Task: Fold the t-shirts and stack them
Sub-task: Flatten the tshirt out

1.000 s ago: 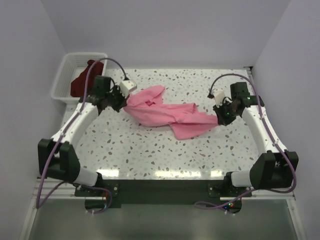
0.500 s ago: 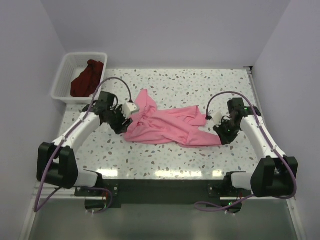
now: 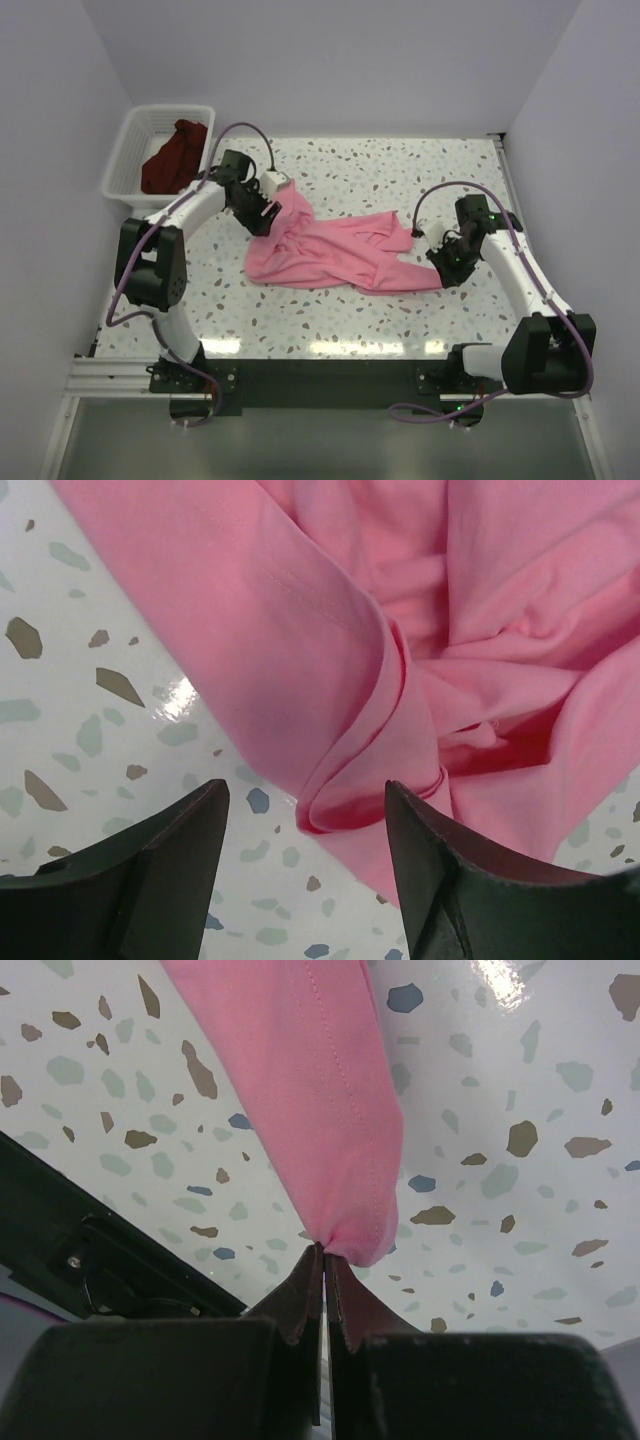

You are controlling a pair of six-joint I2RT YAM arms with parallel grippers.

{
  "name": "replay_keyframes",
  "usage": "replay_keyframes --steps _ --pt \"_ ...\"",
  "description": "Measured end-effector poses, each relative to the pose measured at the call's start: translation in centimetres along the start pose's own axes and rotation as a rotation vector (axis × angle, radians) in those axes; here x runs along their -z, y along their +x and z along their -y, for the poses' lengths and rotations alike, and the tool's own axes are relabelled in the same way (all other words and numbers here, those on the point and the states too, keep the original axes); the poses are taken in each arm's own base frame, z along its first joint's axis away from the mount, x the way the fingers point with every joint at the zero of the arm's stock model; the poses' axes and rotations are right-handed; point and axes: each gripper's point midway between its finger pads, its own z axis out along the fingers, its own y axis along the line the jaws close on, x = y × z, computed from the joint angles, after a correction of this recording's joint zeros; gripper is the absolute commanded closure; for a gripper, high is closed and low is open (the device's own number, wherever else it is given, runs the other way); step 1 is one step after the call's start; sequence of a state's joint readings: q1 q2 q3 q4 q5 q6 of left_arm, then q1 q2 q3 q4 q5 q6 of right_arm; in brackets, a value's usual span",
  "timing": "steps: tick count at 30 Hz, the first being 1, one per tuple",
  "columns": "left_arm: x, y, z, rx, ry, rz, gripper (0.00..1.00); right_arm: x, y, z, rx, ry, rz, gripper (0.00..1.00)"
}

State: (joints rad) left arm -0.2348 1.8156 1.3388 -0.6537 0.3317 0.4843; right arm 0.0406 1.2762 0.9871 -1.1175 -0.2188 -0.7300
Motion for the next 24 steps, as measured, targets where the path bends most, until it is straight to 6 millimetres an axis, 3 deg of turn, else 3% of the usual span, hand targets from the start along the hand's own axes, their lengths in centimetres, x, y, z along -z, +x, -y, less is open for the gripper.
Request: replay_keyframes --steps 10,11,12,14,15,17,18,19,23,24 --pt "-0.4 3.9 -0.7 0.075 0.047 -0.094 0.35 -0.1 0.0 0.1 -0.001 -0.002 -0.004 1.0" --pt "-0.5 4.4 -0.7 0.086 0.06 -0.105 0.39 -0.1 0.0 0.1 -0.001 -0.002 -0.004 1.0" --pt "-0.6 4.9 -0.6 0.099 0.074 -0.112 0.52 -0.1 -0.1 0.1 -0.001 -0.002 -0.004 1.0" --pt "-0.6 5.6 -0.5 0.118 0.095 -0.117 0.64 -0.1 -0.1 0.2 0.0 -0.002 -0.004 1.0" --pt "-0.5 5.9 -0.4 0.127 0.106 -0.119 0.77 -0.1 -0.2 0.2 0.0 -0.002 -0.004 1.0" --pt "-0.3 6.1 -0.4 0.143 0.127 -0.111 0.87 -0.2 -0.2 0.2 -0.001 -0.004 -0.006 1.0" --pt "-0.2 6.1 -0.4 0.147 0.134 -0.103 0.97 -0.2 -0.2 0.2 -0.002 -0.005 -0.008 1.0" --pt "0.0 6.2 -0.5 0.163 0.143 -0.095 1.0 -0.3 -0.2 0.3 -0.002 -0.006 -0.009 1.0" --pt "1.5 6.4 -1.5 0.208 0.145 -0.046 1.0 -0.4 -0.2 0.6 -0.001 0.007 -0.011 1.0" --pt "2.1 6.2 -1.9 0.213 0.136 -0.028 0.89 -0.3 -0.2 0.7 0.0 0.01 -0.011 1.0"
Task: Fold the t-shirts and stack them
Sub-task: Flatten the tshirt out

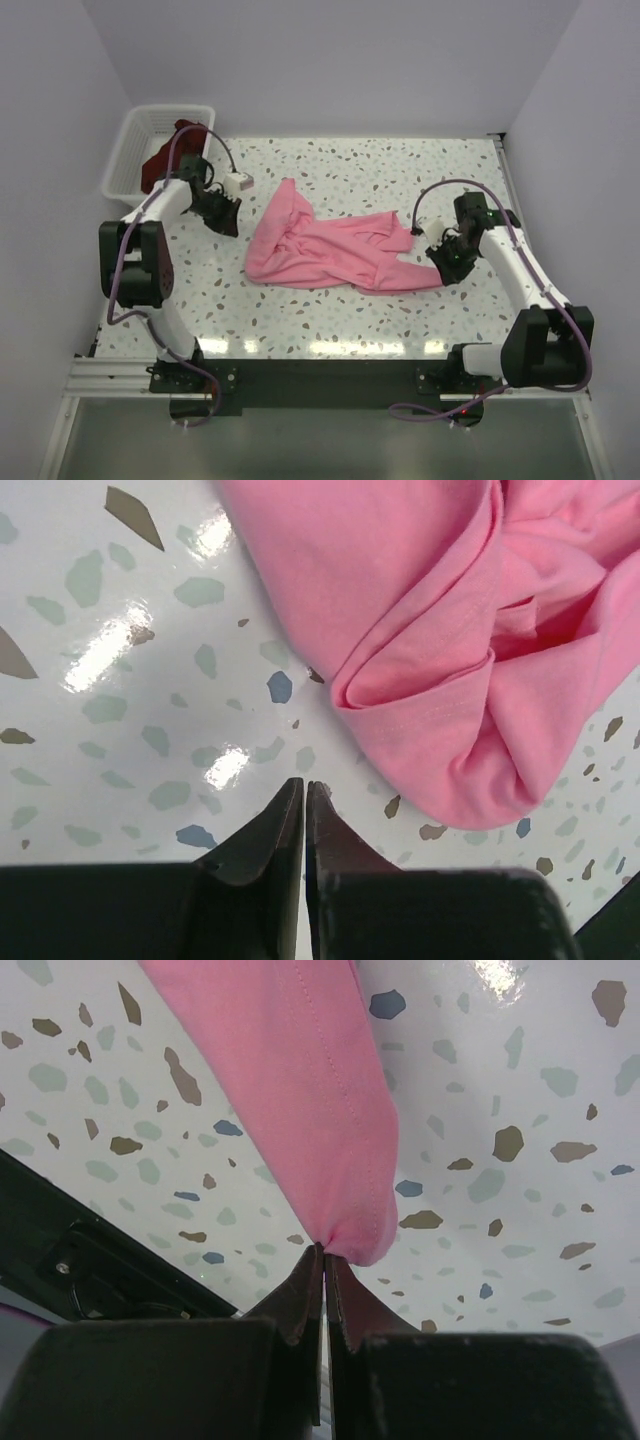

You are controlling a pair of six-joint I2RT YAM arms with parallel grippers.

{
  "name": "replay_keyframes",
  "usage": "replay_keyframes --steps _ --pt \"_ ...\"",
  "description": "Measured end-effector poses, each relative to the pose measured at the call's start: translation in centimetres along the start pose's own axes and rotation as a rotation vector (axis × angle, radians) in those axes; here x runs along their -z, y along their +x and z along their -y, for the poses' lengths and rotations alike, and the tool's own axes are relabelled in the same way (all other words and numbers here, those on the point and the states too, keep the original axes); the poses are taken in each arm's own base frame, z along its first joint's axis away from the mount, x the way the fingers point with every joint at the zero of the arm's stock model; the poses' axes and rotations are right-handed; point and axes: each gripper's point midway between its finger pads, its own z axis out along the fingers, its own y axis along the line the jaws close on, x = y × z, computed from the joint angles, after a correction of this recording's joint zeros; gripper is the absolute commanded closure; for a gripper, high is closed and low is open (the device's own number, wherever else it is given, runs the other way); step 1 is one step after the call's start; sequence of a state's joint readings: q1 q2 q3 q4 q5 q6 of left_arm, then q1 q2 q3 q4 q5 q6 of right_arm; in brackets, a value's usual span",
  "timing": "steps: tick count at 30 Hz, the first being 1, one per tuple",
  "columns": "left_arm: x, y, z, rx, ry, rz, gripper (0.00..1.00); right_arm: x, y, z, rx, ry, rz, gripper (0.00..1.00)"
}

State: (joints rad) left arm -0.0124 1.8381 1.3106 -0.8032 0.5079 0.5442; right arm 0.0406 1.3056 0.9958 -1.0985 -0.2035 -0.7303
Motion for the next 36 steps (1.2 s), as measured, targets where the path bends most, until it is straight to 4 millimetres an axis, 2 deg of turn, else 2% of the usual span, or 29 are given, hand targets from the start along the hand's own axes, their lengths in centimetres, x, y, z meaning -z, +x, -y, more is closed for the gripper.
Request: replay_keyframes --steps 1,2,5,8,13,15,19,21,23,24,25,29,32,36 --pt "0.6 -0.2 -0.1 -0.005 -0.003 0.019 0.78 0.0 0.0 0.0 -0.001 0.0 -0.001 1.0" --pt "1.1 -0.5 0.0 -0.022 0.0 0.037 0.58 0.0 -0.1 0.1 -0.001 -0.001 -0.001 1.0" --pt "1.9 -1.3 1.6 -0.071 0.042 0.066 0.47 -0.1 -0.3 0.3 -0.001 -0.002 -0.003 1.0" --pt "1.1 -2.0 3.9 -0.156 0.086 0.057 0.44 -0.1 -0.4 0.4 -0.002 -0.001 -0.001 1.0" --pt "-1.4 -2.4 7.5 -0.264 0.163 0.002 0.42 0.2 -0.7 0.6 -0.002 0.006 0.007 1.0" --pt "-2.5 -2.2 7.8 -0.276 0.182 -0.023 0.41 0.2 -0.8 0.6 -0.002 0.008 0.009 1.0" --pt "-3.7 -1.8 7.0 -0.269 0.182 -0.058 0.41 0.2 -0.8 0.6 -0.002 0.007 0.008 1.0" --pt "-4.1 -1.7 6.6 -0.267 0.176 -0.071 0.44 0.2 -0.8 0.6 -0.003 0.006 0.006 1.0" --pt "-4.4 -1.4 6.3 -0.266 0.172 -0.085 0.53 0.1 -0.8 0.7 -0.004 0.003 0.003 1.0" --pt "-4.5 -1.2 6.2 -0.271 0.17 -0.091 0.61 0.1 -0.8 0.7 -0.005 0.003 0.002 1.0" --pt "-4.5 -1.2 6.1 -0.276 0.169 -0.094 0.74 0.0 -0.8 0.7 -0.005 0.002 0.001 1.0" --pt "-4.4 -0.8 6.1 -0.298 0.177 -0.105 0.98 0.0 -0.8 0.8 -0.005 0.002 -0.003 1.0" --pt "-3.6 -0.5 5.5 -0.297 0.174 -0.104 1.0 -0.1 -0.8 1.0 -0.004 0.012 -0.002 1.0" --pt "0.5 -0.6 2.2 -0.239 0.107 -0.037 1.0 0.4 -1.1 1.8 -0.011 0.045 0.004 1.0"
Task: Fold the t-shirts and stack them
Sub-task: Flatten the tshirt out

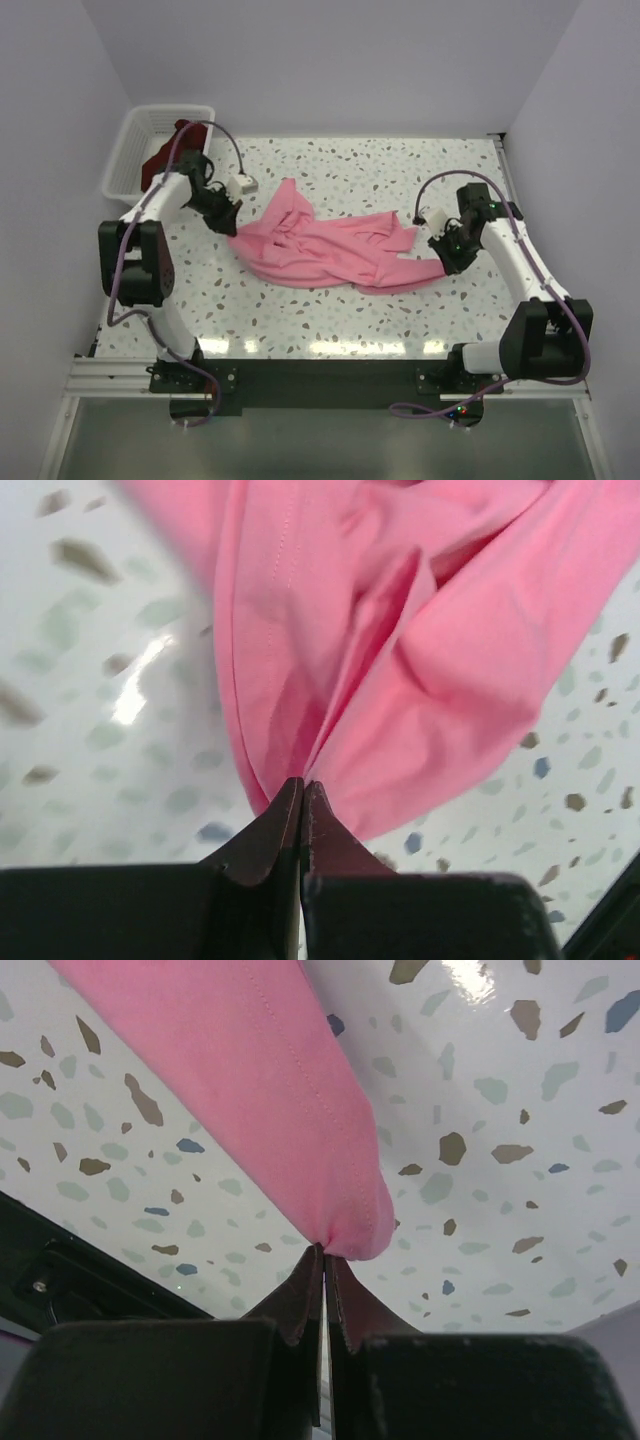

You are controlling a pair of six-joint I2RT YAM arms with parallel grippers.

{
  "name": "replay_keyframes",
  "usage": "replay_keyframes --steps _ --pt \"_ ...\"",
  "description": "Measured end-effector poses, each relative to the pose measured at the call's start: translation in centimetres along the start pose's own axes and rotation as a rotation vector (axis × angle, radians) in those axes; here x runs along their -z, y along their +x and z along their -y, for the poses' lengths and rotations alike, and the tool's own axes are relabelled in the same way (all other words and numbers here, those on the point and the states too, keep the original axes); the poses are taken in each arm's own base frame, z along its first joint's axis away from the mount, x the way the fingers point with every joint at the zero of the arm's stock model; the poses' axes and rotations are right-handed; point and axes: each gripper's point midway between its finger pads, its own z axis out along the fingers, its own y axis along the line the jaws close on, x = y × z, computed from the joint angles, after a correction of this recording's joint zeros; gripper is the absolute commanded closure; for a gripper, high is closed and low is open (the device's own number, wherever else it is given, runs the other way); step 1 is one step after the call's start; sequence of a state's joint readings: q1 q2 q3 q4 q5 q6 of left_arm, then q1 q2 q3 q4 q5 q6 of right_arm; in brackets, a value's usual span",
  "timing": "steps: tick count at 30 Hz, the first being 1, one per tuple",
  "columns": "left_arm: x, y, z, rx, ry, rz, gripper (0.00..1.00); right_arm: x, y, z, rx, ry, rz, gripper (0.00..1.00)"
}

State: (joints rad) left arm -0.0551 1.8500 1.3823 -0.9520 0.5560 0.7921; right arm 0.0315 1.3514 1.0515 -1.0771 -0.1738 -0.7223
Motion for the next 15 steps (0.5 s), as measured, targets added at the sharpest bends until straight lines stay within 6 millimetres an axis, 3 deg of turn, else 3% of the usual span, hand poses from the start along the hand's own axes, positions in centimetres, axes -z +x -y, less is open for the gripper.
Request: replay_keyframes --steps 3,5,8,9,10,11,13,15 --pt "4.1 1.8 -2.2 0.008 -0.103 0.041 1.0 0.7 -0.5 0.8 -0.003 0.022 0.02 1.0" --pt "5.6 4.6 -1.5 0.005 -0.147 0.016 0.99 0.8 -0.3 0.9 0.006 0.022 0.017 1.0" --pt "4.5 10.1 2.9 -0.033 -0.128 -0.076 0.87 0.5 0.9 0.1 0.032 -0.004 -0.011 1.0" --pt "3.6 12.4 4.8 -0.031 -0.092 -0.123 0.79 0.3 1.5 -0.3 0.037 -0.019 -0.026 1.0" --pt "3.0 14.0 6.0 -0.025 -0.065 -0.156 0.64 0.0 2.2 -0.9 0.043 -0.038 -0.045 1.0" --pt "2.4 16.0 7.1 -0.018 -0.04 -0.2 0.59 -0.1 2.7 -1.3 0.046 -0.055 -0.062 1.0" --pt "2.2 18.3 8.1 0.018 -0.012 -0.245 0.47 -0.3 3.7 -2.1 0.052 -0.087 -0.093 1.0" --pt "2.7 18.4 7.6 0.033 -0.03 -0.239 0.45 -0.3 4.1 -2.5 0.058 -0.105 -0.107 1.0"
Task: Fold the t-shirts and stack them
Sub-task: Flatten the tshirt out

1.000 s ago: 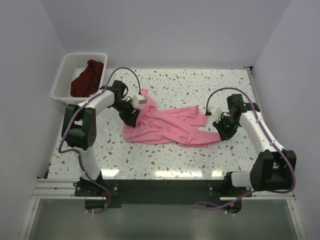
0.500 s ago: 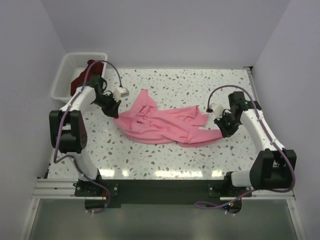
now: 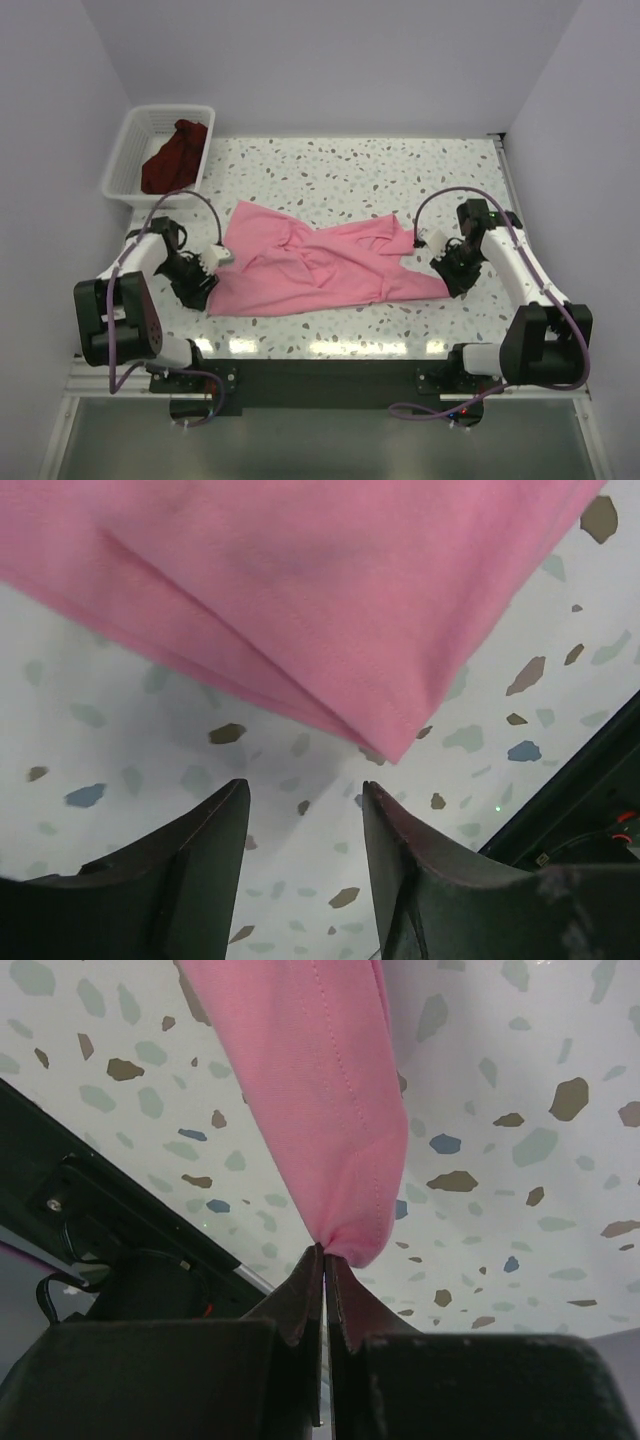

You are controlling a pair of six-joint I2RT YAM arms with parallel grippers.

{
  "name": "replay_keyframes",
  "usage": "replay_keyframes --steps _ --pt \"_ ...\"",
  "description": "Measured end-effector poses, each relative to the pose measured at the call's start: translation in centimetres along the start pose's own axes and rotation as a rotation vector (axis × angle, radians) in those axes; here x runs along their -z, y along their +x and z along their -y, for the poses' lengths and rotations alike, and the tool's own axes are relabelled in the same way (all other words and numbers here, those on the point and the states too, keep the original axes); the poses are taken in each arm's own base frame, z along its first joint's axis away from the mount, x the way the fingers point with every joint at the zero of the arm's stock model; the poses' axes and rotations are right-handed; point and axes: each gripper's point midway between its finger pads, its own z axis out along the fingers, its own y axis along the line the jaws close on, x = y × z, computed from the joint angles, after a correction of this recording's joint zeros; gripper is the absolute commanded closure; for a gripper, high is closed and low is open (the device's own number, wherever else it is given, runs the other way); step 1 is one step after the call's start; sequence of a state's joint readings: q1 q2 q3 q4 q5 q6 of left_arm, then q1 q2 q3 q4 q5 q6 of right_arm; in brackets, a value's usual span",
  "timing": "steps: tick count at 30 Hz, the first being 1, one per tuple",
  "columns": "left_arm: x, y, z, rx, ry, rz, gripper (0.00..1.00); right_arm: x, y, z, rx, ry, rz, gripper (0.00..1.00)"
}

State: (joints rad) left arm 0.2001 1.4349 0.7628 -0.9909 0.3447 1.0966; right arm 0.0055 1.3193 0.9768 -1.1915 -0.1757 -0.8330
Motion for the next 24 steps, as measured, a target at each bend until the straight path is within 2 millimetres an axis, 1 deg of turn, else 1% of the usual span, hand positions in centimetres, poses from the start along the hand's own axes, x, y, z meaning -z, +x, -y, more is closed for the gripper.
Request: replay_keyframes --steps 2,4,7,10,12,15,24 --pt "1.0 -0.8 -1.2 0.006 -0.029 0.028 0.45 0.0 0.2 -0.2 0.005 -0.008 -0.007 1.0" --pt "2.3 -2.3 -2.6 -0.009 -0.072 0.075 0.45 0.0 0.3 -0.3 0.007 -0.013 -0.01 1.0" --pt "4.2 -4.8 -4.1 -0.04 -0.113 0.152 0.46 0.0 0.3 -0.3 0.011 -0.013 -0.01 1.0" --pt "4.9 -6.5 -4.8 -0.051 -0.109 0.204 0.46 0.0 0.2 -0.3 0.01 -0.014 -0.009 1.0" --pt "4.6 -7.3 -5.2 -0.058 -0.083 0.22 0.46 0.0 0.2 -0.3 0.01 -0.015 -0.009 1.0" --pt "3.3 -8.3 -5.1 -0.074 -0.02 0.221 0.46 0.0 0.2 -0.3 0.009 -0.016 -0.009 1.0" --pt "0.6 -10.6 -3.5 -0.199 0.07 0.187 0.46 0.0 0.1 -0.3 0.002 -0.017 -0.005 1.0"
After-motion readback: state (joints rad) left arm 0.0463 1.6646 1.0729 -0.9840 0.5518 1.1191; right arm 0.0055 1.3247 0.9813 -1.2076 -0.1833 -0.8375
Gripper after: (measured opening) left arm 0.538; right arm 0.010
